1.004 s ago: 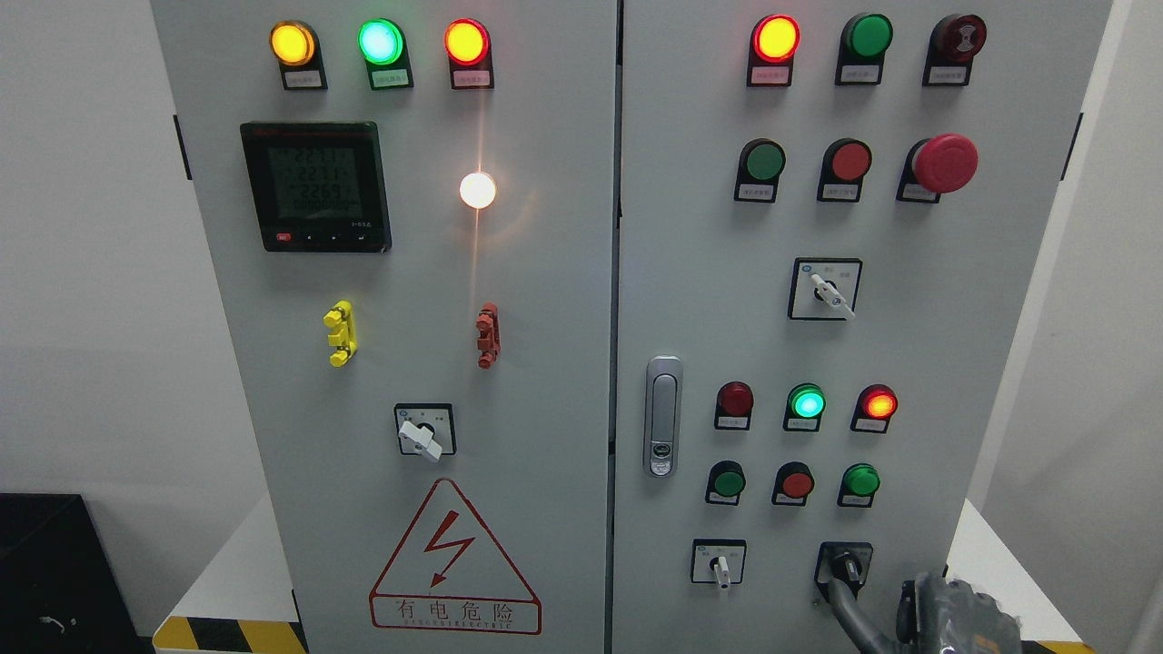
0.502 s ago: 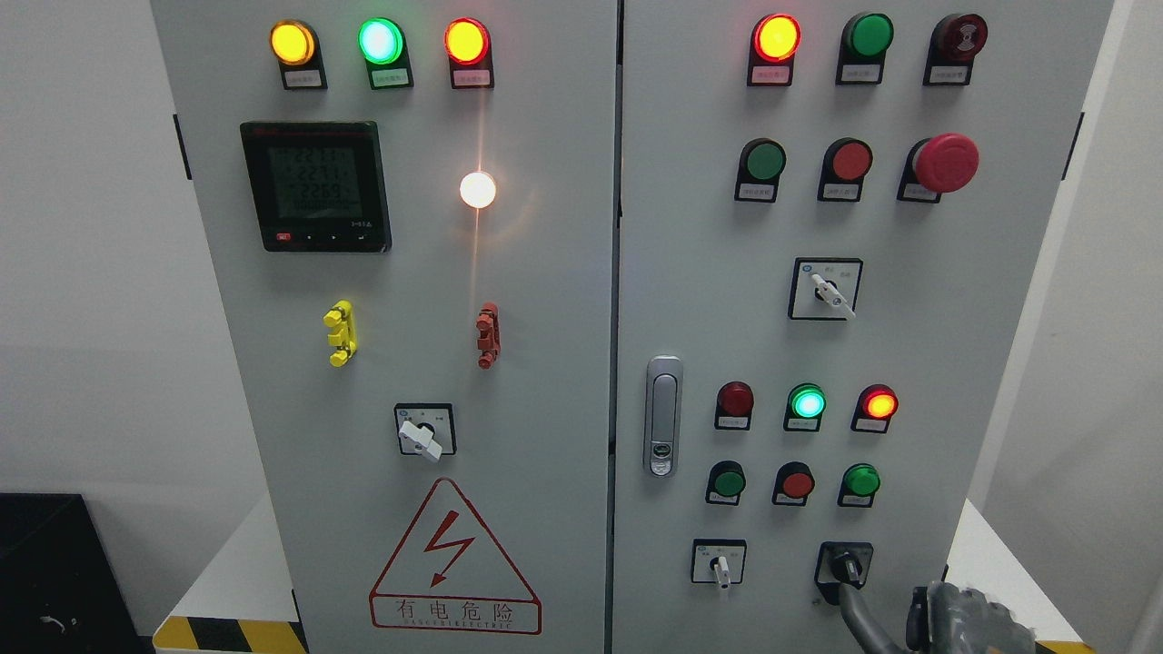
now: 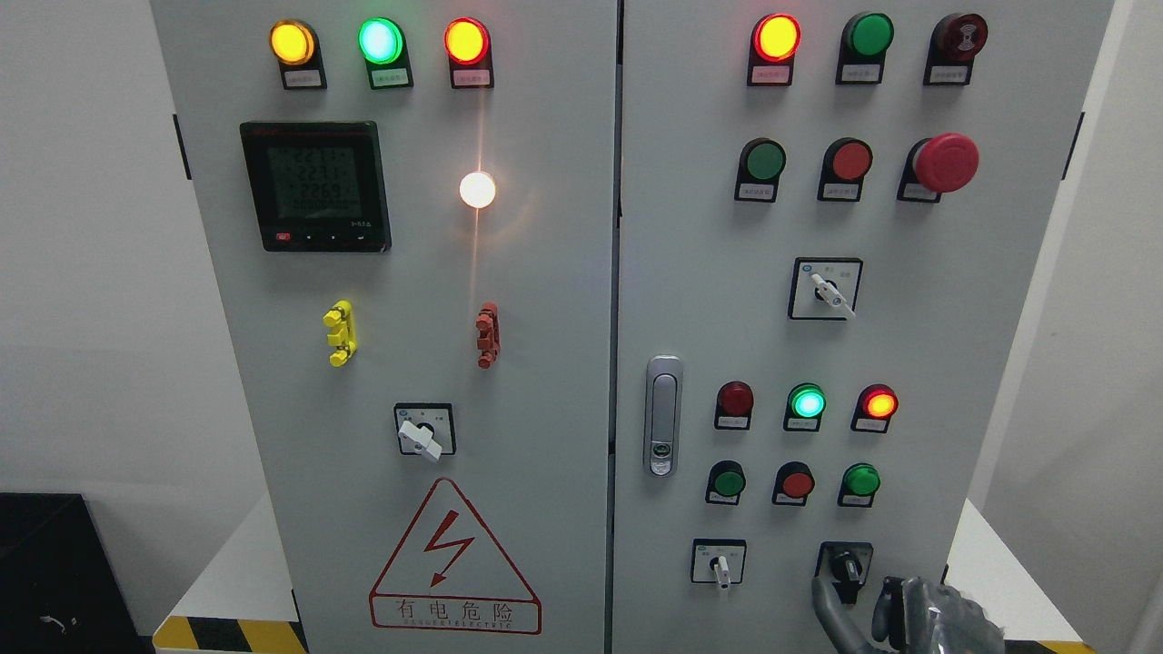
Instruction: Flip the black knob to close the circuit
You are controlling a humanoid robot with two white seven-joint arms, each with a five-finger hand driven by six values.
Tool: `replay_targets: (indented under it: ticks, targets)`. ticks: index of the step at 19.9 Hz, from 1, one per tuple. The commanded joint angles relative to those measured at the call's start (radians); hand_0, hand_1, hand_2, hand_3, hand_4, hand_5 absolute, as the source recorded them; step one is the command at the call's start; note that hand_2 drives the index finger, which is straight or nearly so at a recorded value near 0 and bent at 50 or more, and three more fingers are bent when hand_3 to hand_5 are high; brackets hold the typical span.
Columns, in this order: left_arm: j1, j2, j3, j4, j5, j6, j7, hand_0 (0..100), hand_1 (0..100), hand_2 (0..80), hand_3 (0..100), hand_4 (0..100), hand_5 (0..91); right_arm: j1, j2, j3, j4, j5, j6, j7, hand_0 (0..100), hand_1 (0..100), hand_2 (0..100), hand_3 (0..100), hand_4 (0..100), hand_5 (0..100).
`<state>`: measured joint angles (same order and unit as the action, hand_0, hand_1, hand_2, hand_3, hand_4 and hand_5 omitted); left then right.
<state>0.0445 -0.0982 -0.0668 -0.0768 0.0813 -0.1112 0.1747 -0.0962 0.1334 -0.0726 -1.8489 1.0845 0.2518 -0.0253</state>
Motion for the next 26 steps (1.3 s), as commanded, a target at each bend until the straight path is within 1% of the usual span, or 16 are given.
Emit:
replay_targets:
  ticks: [1, 2, 4, 5, 6, 9, 11, 12, 14, 15, 18, 19, 21, 23, 25, 26]
  targets:
    - [0.000, 0.000, 0.001, 0.000, 0.000, -0.001, 0.002, 12, 56, 0.0, 0, 0, 0.0, 0.062, 0.000, 0.053, -0.107, -0.203, 0.003, -0.036, 0, 1, 82, 100, 93, 90]
    - [0.000, 0.000, 0.001, 0.000, 0.000, -0.001, 0.000, 12, 56, 0.0, 0, 0, 0.0, 0.078, -0.001, 0.054, -0.122, -0.262, 0.003, -0.042, 0, 1, 82, 100, 93, 90]
    - [0.000, 0.000, -0.001, 0.000, 0.000, -0.001, 0.000, 12, 56, 0.0, 0, 0, 0.0, 0.113, -0.003, 0.056, -0.150, -0.368, 0.003, -0.064, 0, 3, 76, 100, 89, 83]
    - [0.000, 0.000, 0.001, 0.000, 0.000, -0.001, 0.000, 12, 56, 0.0, 0, 0, 0.0, 0.127, -0.003, 0.059, -0.163, -0.417, 0.003, -0.076, 0, 4, 76, 100, 89, 82]
    - [0.000, 0.000, 0.001, 0.000, 0.000, -0.001, 0.000, 12, 56, 0.0, 0, 0, 0.0, 0.144, -0.005, 0.059, -0.176, -0.466, 0.003, -0.085, 0, 5, 72, 95, 86, 78]
    - [0.000, 0.000, -0.001, 0.000, 0.000, -0.001, 0.002, 12, 56, 0.0, 0, 0, 0.0, 0.194, -0.006, 0.057, -0.213, -0.592, 0.004, -0.105, 0, 6, 64, 91, 80, 71]
    - [0.000, 0.000, 0.001, 0.000, 0.000, -0.001, 0.000, 12, 56, 0.0, 0, 0, 0.0, 0.236, -0.008, 0.057, -0.237, -0.673, 0.004, -0.116, 0, 6, 59, 84, 76, 68]
    - [0.000, 0.000, -0.001, 0.000, 0.000, -0.001, 0.000, 12, 56, 0.0, 0, 0, 0.0, 0.260, -0.009, 0.057, -0.242, -0.710, 0.000, -0.125, 0, 7, 55, 79, 73, 65]
    - [0.000, 0.000, 0.001, 0.000, 0.000, -0.001, 0.000, 12, 56, 0.0, 0, 0, 0.0, 0.291, -0.011, 0.054, -0.242, -0.773, -0.003, -0.151, 0, 7, 50, 73, 68, 61]
    - [0.000, 0.000, 0.001, 0.000, 0.000, -0.001, 0.000, 12, 56, 0.0, 0, 0, 0.0, 0.300, -0.011, 0.053, -0.243, -0.810, -0.006, -0.165, 0, 7, 46, 66, 64, 58]
    - [0.000, 0.000, 0.001, 0.000, 0.000, -0.001, 0.000, 12, 56, 0.0, 0, 0, 0.0, 0.349, -0.012, 0.053, -0.243, -0.928, -0.084, -0.197, 0, 6, 42, 60, 58, 52]
    - [0.000, 0.000, 0.001, 0.000, 0.000, -0.001, 0.000, 12, 56, 0.0, 0, 0, 0.0, 0.375, -0.014, 0.053, -0.245, -0.955, -0.118, -0.199, 0, 6, 41, 58, 56, 51]
    - [0.000, 0.000, -0.001, 0.000, 0.000, -0.001, 0.000, 12, 56, 0.0, 0, 0, 0.0, 0.423, -0.018, 0.056, -0.243, -1.000, -0.170, -0.199, 0, 7, 37, 53, 52, 48]
    - [0.000, 0.000, 0.001, 0.000, 0.000, -0.001, 0.002, 12, 56, 0.0, 0, 0, 0.0, 0.455, -0.020, 0.057, -0.243, -1.066, -0.212, -0.188, 0, 7, 33, 49, 47, 43]
    - [0.000, 0.000, 0.001, 0.000, 0.000, -0.001, 0.000, 12, 56, 0.0, 0, 0, 0.0, 0.475, -0.020, 0.060, -0.243, -1.100, -0.253, -0.180, 0, 6, 25, 41, 37, 31]
    - [0.000, 0.000, 0.001, 0.000, 0.000, -0.001, 0.002, 12, 56, 0.0, 0, 0, 0.0, 0.480, -0.020, 0.062, -0.243, -1.107, -0.261, -0.165, 0, 5, 22, 36, 33, 27]
